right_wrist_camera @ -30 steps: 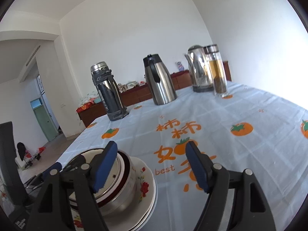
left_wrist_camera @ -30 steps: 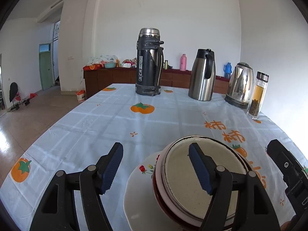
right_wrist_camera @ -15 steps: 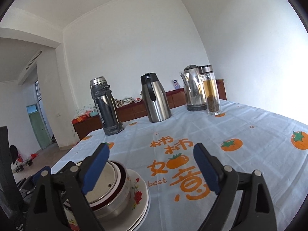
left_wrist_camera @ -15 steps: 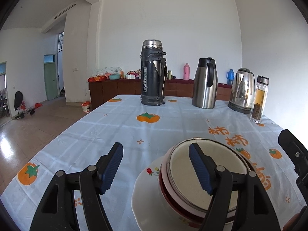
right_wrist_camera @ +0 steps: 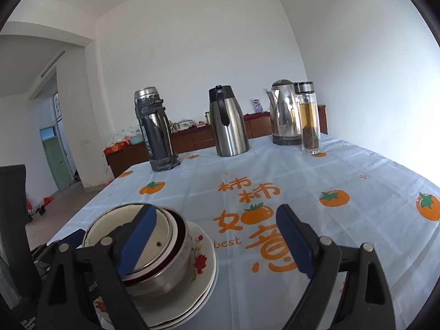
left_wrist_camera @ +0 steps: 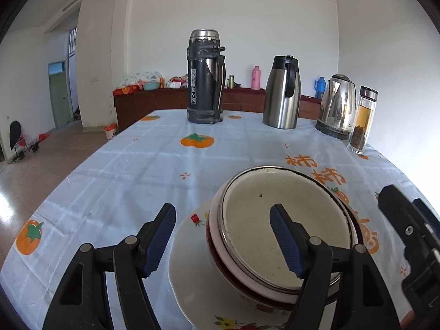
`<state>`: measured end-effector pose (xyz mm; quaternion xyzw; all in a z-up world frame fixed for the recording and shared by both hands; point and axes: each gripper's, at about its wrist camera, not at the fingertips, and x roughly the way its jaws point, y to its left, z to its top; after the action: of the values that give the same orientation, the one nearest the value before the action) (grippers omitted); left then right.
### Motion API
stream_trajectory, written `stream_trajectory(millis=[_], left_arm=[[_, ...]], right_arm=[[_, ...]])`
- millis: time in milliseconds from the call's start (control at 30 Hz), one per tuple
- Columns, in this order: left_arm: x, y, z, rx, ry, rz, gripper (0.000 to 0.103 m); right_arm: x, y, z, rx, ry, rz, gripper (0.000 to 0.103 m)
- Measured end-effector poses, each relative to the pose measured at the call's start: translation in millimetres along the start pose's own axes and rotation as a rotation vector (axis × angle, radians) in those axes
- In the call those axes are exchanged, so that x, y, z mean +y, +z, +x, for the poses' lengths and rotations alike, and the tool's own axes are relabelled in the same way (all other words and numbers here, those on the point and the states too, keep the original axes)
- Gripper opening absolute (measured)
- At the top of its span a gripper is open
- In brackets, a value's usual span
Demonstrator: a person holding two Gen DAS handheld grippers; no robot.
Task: Organize plates and bowls
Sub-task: 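Lower the nested bowls with the right gripper onto the floral plates, then open the right gripper and release the bowls on the plates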
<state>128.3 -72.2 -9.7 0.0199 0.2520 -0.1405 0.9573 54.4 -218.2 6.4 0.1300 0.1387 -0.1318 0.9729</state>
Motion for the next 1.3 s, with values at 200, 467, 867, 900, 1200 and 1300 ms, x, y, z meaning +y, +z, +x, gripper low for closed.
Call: stream_trajectory(millis=[200,467,867,900,1200,1300], left_arm=[[1.3,-2.3,-6.2,0.014,-0.003,-0.003,0.073],[0.8,-4.6,-29.5,-0.008,-0.033,-0.003,0.073],[0.9,-6.5,-37.9,0.021,0.007,0.016,0.074],[1.2,-6.7,-39.7,0.023,0.009,0.018,0.074],[2.5,-7.8,-51.2,0.035,0.041,0.034,0.082],[3.6,-8.3,-54.7,0.040,0.034,0.029,0.082]], right_arm=[[-4.3,-1.3,-2.9,0.006,0.021,0.021,0.079],[-4.1,-2.3,-11.2,-0.009,0.038,0.021,0.079],[-3.6,-6.8,-28.5,0.049,0.083,0.028,0.080],[-3.4,-7.1,-29.7,0.056,0.083,0.027,0.082],[-3.7,-6.0,-41.5,0.095,0.060,0.044,0.087],[-2.0,-5.1,-44.5,0.095,0.059,0.043,0.087]])
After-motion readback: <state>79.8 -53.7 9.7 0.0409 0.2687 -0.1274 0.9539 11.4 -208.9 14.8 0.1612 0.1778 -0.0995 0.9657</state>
